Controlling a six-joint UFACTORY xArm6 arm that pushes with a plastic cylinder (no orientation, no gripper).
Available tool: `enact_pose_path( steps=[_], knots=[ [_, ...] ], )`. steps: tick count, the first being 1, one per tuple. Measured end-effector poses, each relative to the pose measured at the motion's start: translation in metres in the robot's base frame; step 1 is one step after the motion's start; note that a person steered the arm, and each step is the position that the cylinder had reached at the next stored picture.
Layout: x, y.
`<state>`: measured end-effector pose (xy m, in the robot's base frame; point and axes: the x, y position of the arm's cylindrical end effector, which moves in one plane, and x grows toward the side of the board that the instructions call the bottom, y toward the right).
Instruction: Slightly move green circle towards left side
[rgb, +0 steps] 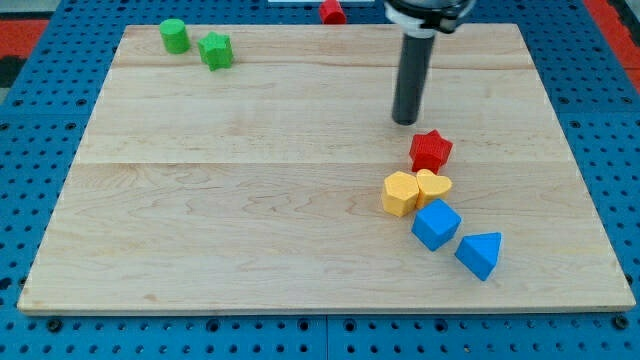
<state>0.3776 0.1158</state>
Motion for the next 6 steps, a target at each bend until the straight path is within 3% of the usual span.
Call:
enact_pose_path(
  steps=[2, 4, 5, 6],
  knots=[
    [0.062, -0.017],
    [-0.032, -0.149],
    [-0.122, -0.156],
    [-0.185, -0.188]
  ],
)
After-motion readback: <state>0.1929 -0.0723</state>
